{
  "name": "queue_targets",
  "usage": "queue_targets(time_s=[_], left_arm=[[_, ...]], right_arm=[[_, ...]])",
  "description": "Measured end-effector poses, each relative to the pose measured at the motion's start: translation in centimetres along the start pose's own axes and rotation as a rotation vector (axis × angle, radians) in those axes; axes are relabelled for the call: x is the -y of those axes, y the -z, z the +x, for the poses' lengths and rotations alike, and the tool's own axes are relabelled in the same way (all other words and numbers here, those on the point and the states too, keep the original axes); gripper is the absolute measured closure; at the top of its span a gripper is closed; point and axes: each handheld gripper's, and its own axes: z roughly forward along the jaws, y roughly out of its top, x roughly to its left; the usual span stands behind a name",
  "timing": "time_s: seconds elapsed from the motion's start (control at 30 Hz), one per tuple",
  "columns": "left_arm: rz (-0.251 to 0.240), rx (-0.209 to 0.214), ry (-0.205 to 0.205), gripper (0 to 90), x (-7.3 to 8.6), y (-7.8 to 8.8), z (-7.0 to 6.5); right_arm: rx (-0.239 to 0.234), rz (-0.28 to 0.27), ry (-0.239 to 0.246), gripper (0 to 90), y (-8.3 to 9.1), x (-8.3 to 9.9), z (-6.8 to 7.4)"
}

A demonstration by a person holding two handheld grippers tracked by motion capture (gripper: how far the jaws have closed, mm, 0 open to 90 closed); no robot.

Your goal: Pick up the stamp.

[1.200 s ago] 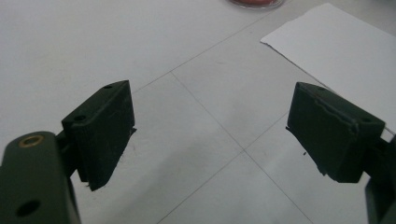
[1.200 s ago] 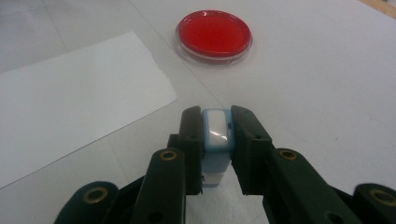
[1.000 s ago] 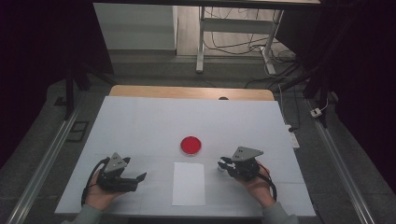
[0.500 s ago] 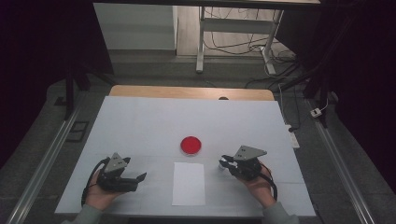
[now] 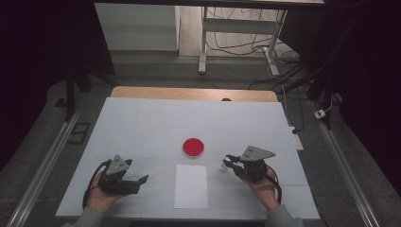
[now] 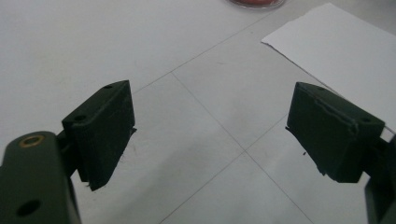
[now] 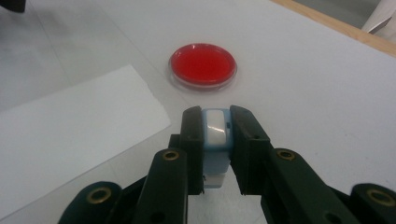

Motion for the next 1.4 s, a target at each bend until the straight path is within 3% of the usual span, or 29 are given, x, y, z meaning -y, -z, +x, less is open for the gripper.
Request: queue_targets(time_s=[0.27, 0.53, 0.9, 1.13, 1.4], left_arm=[[-0.006, -0.012, -0.002, 15.8, -0.1, 0.0, -0.1], [-0.005, -0.018, -0.007, 15.8, -0.1, -0.2, -0.3], [-0.03, -0.015, -0.007, 15.9, -0.3, -0.3, 0.0], [-0.024, -0.02, -0.013, 15.9, -0.2, -0.4, -0.1], [-0.036, -0.022, -0.008, 15.9, -0.4, -0.2, -0.2]], right_arm=[[0.0, -0.056, -0.052, 75.5, 0.5, -0.1, -0.2], [0.012, -0.101, -0.069, 75.5, 1.1, -0.5, -0.3], [0.03, -0.112, -0.074, 75.5, 1.6, -0.7, -0.3], [0.027, -0.148, -0.111, 75.5, 1.6, -0.6, -0.5], [0.032, -0.177, -0.117, 75.5, 2.1, -0.9, -0.2]])
